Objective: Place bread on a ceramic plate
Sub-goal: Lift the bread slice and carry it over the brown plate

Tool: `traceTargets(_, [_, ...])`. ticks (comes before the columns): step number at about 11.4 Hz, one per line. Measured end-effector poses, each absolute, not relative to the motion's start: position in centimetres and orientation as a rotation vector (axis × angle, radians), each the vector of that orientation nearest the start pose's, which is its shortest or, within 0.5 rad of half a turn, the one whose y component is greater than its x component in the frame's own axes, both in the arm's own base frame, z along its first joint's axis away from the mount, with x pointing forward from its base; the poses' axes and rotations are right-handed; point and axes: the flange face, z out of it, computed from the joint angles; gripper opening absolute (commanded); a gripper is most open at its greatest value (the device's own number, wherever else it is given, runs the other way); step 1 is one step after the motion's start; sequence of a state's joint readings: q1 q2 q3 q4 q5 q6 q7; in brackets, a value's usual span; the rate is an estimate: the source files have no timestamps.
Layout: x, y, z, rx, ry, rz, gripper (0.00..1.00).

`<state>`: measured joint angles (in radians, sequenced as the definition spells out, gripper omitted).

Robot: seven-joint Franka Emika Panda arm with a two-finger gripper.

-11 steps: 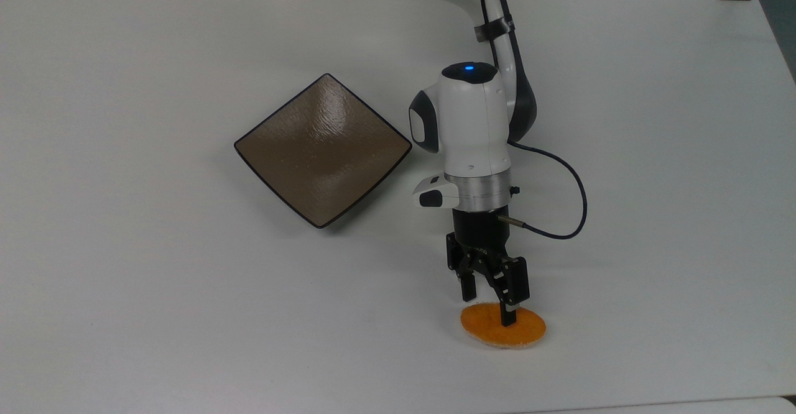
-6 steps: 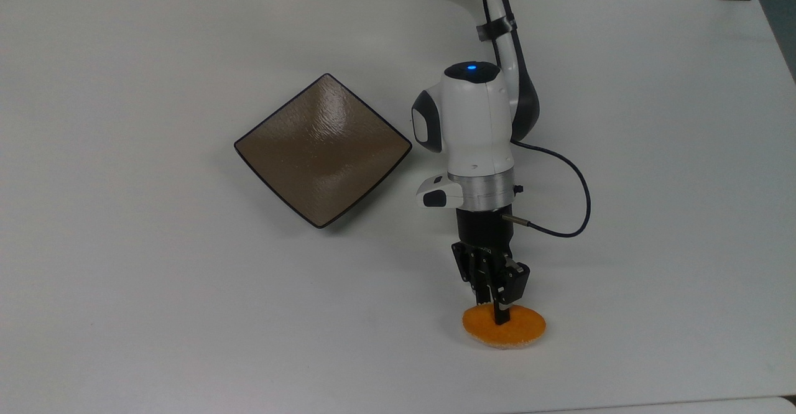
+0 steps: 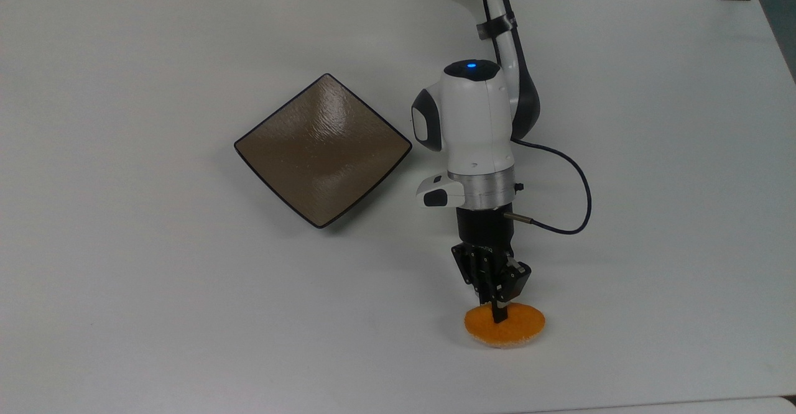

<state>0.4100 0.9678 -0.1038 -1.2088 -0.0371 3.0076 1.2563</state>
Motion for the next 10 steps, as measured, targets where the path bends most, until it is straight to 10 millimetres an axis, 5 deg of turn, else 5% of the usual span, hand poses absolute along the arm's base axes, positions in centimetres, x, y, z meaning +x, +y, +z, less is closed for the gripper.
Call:
traceTargets(4, [75.8, 24.0, 35.1, -2.264, 0.949, -0.910, 0.23])
traceTargets(6, [74.0, 21.1, 38.3, -2.307, 0.912, -0.926, 0.23])
traceTargets(10, [69.7, 15.7, 41.6, -2.522, 0.876, -0.842, 0.23])
